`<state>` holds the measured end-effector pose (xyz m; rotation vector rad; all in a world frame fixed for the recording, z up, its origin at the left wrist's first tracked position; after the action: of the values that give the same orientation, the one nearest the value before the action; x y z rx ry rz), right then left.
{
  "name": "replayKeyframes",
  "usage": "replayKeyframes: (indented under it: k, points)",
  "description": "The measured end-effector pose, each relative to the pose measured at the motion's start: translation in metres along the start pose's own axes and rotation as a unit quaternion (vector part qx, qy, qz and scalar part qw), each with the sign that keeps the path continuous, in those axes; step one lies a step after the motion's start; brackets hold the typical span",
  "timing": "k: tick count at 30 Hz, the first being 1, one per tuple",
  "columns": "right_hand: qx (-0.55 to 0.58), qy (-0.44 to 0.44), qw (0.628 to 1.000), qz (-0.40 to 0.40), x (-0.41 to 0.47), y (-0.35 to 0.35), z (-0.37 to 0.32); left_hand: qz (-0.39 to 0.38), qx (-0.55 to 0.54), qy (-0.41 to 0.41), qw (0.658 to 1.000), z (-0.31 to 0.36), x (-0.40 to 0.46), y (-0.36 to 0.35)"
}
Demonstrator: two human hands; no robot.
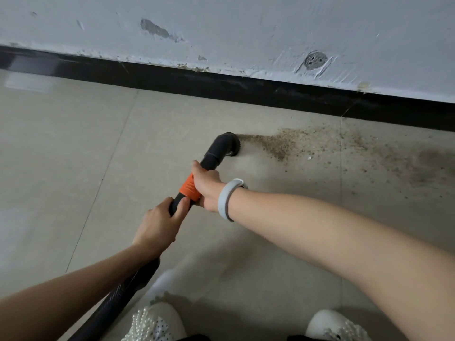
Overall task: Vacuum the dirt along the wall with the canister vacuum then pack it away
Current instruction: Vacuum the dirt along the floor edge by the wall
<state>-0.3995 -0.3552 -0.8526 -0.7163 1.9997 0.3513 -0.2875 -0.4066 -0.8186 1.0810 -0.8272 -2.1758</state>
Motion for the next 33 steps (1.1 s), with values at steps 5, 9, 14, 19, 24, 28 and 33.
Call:
replayKeyframes:
  k: [5, 9, 14, 19, 24, 28, 33]
  points:
    - [-0.033, 0.028, 0.999, -0.020, 0.009, -0.005, -0.028, 0.009, -0.033, 0.009, 0.999, 0.010, 0.019, 0.002]
    - [-0.050, 0.038, 0.998, 0.000, 0.017, 0.008, -0.032, -0.018, -0.045, -0.007, 0.999, 0.023, 0.026, -0.006]
    - [-0.020, 0.017, 1.000, 0.014, 0.020, 0.026, -0.017, -0.049, -0.059, -0.017, 0.997, 0.026, 0.018, -0.021]
    - [-0.010, 0.021, 0.999, 0.027, 0.021, 0.038, -0.018, -0.059, -0.067, -0.023, 0.996, 0.034, 0.019, -0.025]
    - [-0.019, 0.041, 0.998, 0.041, 0.021, 0.056, -0.032, -0.072, -0.051, -0.032, 0.996, 0.053, 0.027, -0.030]
    - [0.020, 0.037, 0.999, 0.026, 0.017, 0.068, -0.039, -0.070, -0.033, -0.038, 0.996, 0.067, 0.030, -0.034]
    - [0.045, 0.024, 0.998, 0.019, 0.010, 0.073, -0.021, -0.091, -0.024, -0.034, 0.995, 0.061, 0.016, -0.043]
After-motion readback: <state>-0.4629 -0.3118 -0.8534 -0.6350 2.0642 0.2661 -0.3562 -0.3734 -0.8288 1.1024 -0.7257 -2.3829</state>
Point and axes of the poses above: each hand's wrist, its own x-axis towards the middle knuckle, its own y-axis out of the back of the hand, z = x × y, the point moved 7 cm from there along x, towards the middle knuckle, and after that the axes turned 3 degrees about y, right-handed, at the moved point
